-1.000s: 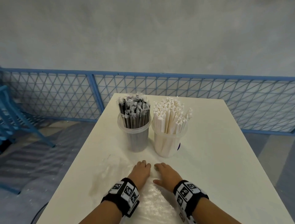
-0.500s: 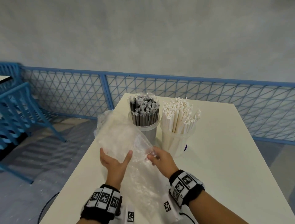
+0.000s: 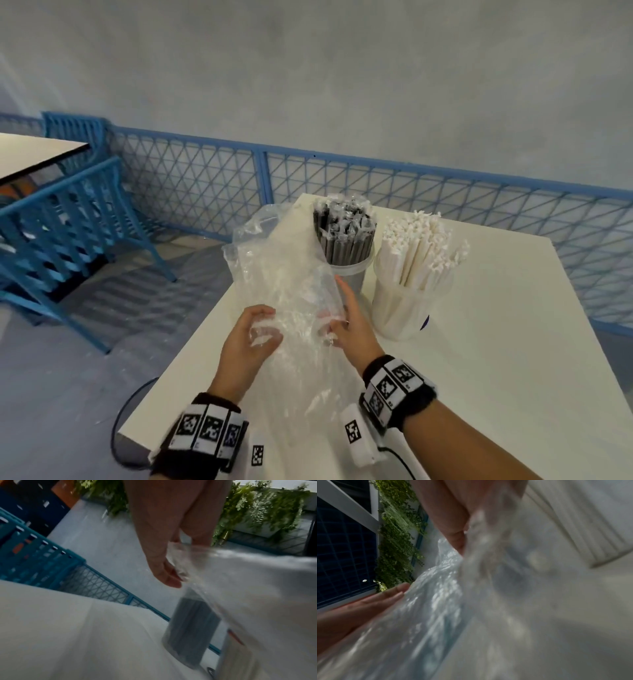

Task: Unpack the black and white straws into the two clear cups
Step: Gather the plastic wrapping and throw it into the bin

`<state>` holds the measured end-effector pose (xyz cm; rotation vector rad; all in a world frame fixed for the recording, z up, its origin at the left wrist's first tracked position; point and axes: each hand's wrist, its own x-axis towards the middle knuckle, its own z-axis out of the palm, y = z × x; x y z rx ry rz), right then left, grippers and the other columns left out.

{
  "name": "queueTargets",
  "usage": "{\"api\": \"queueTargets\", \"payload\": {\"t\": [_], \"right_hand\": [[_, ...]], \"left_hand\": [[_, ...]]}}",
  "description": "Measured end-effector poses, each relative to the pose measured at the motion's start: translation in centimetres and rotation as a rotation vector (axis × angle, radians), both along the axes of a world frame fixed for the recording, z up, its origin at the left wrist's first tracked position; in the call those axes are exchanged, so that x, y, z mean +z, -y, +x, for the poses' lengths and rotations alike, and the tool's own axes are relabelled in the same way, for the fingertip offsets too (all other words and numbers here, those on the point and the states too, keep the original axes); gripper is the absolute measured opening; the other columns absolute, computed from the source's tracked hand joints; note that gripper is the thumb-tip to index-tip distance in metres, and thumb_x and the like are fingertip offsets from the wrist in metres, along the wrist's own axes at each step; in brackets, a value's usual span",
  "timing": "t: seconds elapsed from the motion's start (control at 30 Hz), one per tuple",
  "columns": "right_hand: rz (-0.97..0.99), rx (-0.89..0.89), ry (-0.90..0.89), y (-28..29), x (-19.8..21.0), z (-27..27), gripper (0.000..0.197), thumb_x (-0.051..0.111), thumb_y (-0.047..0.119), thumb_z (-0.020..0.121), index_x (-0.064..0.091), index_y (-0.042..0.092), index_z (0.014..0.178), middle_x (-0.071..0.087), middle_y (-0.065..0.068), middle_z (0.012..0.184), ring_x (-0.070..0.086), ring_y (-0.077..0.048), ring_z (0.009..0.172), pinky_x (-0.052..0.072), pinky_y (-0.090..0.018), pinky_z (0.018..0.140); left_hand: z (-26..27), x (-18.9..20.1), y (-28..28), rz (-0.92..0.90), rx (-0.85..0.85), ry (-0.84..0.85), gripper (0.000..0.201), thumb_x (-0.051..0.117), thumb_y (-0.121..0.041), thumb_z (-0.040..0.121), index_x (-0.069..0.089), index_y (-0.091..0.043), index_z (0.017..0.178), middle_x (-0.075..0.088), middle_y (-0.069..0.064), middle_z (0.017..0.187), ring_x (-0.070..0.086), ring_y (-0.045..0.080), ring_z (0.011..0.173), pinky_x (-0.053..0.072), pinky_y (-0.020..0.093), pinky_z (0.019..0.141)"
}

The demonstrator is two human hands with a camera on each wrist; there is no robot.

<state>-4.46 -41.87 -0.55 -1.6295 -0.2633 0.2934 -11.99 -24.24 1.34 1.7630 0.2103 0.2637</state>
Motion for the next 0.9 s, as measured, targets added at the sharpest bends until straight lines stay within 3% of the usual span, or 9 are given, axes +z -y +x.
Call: {"api": "queueTargets", "payload": {"t": [0.17,0.33,0.4,0.47,0.53,0.6,0.7,0.8,0.9], "right_hand": [[-0.181,0.366,0.219,1.3,2.3,0.1,0.087,0.055,-0.003,0.083,0.013,0.044,0.142,0.051,-0.001,0.101,0.052,-0.013,0.089,0.044,-0.014,0.083],[-0.466,0.382,0.388,1.5,3.1,0.6,0.082,0.062,0.004,0.082,0.017,0.031,0.145,0.063,-0.012,0.106,0.054,-0.011,0.099,0.031,-0.007,0.092],[-0.519,0.307,0.456,1.5,3.2,0.8,0.074,0.064,0.005,0.082,0.027,0.021,0.144,0.062,-0.013,0.107,0.051,-0.013,0.09,0.03,0.0,0.083],[-0.511,0.225,0.503,1.6,3.1,1.1,0.059,0.068,0.009,0.08,0.046,0.017,0.135,0.063,-0.012,0.1,0.051,-0.013,0.082,0.033,-0.005,0.077],[-0.473,0.179,0.519,1.7,2.9,1.4,0.037,0.069,0.013,0.08,0.064,0.016,0.117,0.064,-0.009,0.089,0.05,-0.009,0.072,0.037,-0.013,0.072],[-0.449,0.171,0.524,1.6,2.9,1.4,0.019,0.068,0.012,0.082,0.072,0.016,0.1,0.068,-0.007,0.088,0.052,-0.007,0.069,0.038,-0.01,0.066],[-0.348,0.156,0.464,1.3,3.2,1.3,0.011,0.066,0.012,0.083,0.074,0.013,0.09,0.065,-0.004,0.081,0.051,0.0,0.064,0.038,-0.008,0.062],[-0.226,0.147,0.377,0.9,3.6,1.4,0.008,0.068,0.013,0.081,0.073,0.01,0.087,0.061,0.005,0.076,0.054,0.004,0.068,0.042,-0.01,0.065],[-0.135,0.095,0.317,-0.3,3.7,1.2,0.007,0.071,0.011,0.078,0.071,0.015,0.083,0.062,0.011,0.075,0.057,0.005,0.066,0.045,-0.01,0.064]], "left_hand": [[-0.6,1.7,-2.6,0.022,-0.128,-0.051,0.067,0.071,0.014,0.071,0.053,-0.022,0.123,0.059,0.002,0.109,0.062,-0.001,0.079,0.051,0.011,0.073],[-0.4,2.3,-3.5,0.192,-0.18,-0.096,0.087,0.079,0.004,0.067,0.042,-0.042,0.131,0.062,-0.005,0.108,0.068,0.012,0.076,0.05,0.016,0.087],[0.1,2.3,-3.6,0.278,-0.174,-0.086,0.087,0.08,0.002,0.067,0.04,-0.046,0.127,0.06,-0.007,0.107,0.068,0.009,0.071,0.049,0.009,0.08],[0.6,2.2,-3.7,0.371,-0.135,-0.06,0.079,0.08,0.001,0.067,0.045,-0.043,0.122,0.059,0.0,0.099,0.066,0.004,0.066,0.046,0.005,0.072],[0.9,2.3,-3.8,0.467,-0.038,-0.023,0.061,0.081,-0.003,0.067,0.058,-0.032,0.115,0.058,0.003,0.09,0.061,0.004,0.067,0.041,0.002,0.066],[0.7,2.5,-3.6,0.55,0.075,0.018,0.043,0.083,-0.009,0.066,0.068,-0.027,0.101,0.055,0.001,0.088,0.055,0.009,0.075,0.038,0.0,0.066],[-0.1,2.6,-3.9,0.55,0.164,0.118,0.049,0.087,-0.012,0.059,0.064,-0.05,0.081,0.039,-0.009,0.097,0.044,0.003,0.095,0.031,-0.002,0.081],[-1.1,2.6,-5.0,0.428,0.104,0.01,0.054,0.091,-0.031,0.05,0.059,-0.056,0.086,0.037,-0.01,0.128,0.037,0.007,0.12,0.03,0.023,0.103],[-2.1,2.4,-5.7,0.198,0.004,-0.119,0.079,0.087,-0.054,0.038,0.053,-0.043,0.108,0.05,-0.01,0.132,0.05,0.011,0.12,0.037,0.031,0.103]]}}
